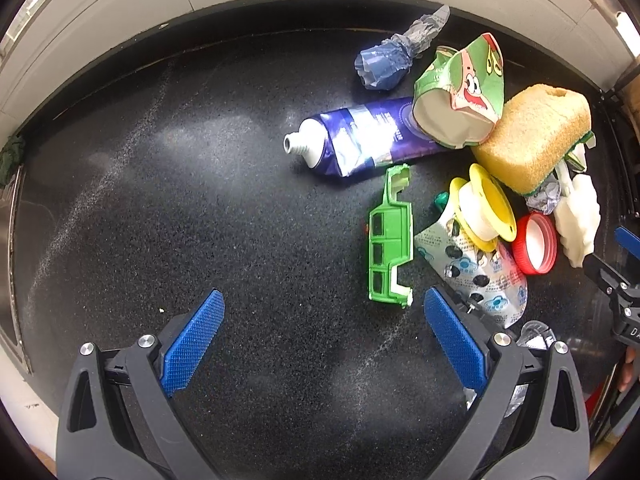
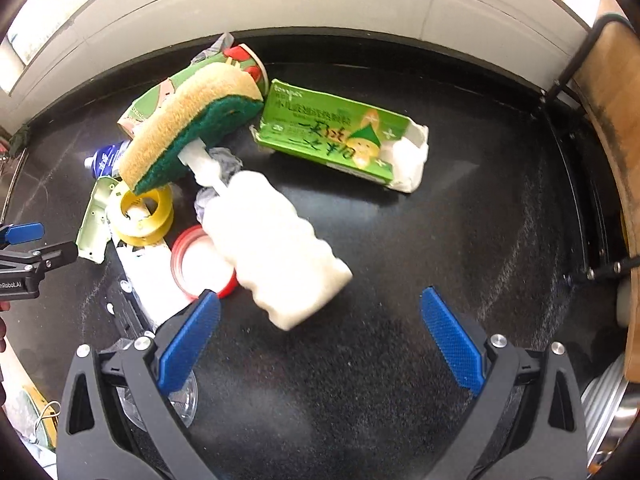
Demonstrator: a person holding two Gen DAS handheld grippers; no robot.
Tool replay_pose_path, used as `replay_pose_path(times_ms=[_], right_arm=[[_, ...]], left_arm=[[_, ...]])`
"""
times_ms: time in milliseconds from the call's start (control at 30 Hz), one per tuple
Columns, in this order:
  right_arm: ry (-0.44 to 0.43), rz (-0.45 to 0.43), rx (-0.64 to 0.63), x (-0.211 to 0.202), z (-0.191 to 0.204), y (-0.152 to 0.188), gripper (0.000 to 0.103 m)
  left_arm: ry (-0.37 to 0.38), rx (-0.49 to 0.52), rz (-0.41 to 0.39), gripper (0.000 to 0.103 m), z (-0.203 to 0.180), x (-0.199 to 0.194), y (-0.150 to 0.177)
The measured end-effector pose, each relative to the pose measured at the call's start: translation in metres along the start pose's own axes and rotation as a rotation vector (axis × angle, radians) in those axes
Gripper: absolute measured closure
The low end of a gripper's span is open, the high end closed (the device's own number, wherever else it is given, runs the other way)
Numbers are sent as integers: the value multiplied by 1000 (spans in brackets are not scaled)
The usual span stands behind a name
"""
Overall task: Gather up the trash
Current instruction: 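Grasp the white foam piece with the right tool while the left tool grasps the green toy car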
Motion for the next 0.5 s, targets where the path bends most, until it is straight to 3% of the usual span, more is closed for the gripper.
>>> replay_pose_path(times_ms=[100,167,200,233,267,367,400,433,500], right_arm=[[-8,-10,-60,4,4,-17,6],[-9,2,-103,13,6,-24,6],[-23,12,-117,18,8,-26,11],[-43,22,-122,25,9,-30,31],[-72,32,-123,30,11,-30,47],[-105,25,-112,30,6,-26,62],[-109,22,-106,28,4,-23,66],[-111,21,-99,26,-2,-19,68],[-106,13,-89,20,-14,-15,69]], left_arm=[[-15,-8,-19,5,-7,5,-17],[-87,-17,-16,5,-3,18,-24],[-115,-17,5,5,-1,27,-25],[-124,-16,33,5,0,36,-23],[-81,-42,30,5,-1,40,-24],[-17,-141,68,8,8,47,-25],[-25,-134,45,20,11,44,-28],[-17,-120,18,45,12,40,-32],[33,-125,13,82,15,34,-35]])
Point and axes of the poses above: each gripper's, at about its wrist camera, not at the fingertips, and x roughly the way its jaws point, z to its left, y to its underside, the point moved 10 cm from there along x, roughly the way its jaws point, and after that the axes turned 9 degrees about -x, right-handed, at the moved point
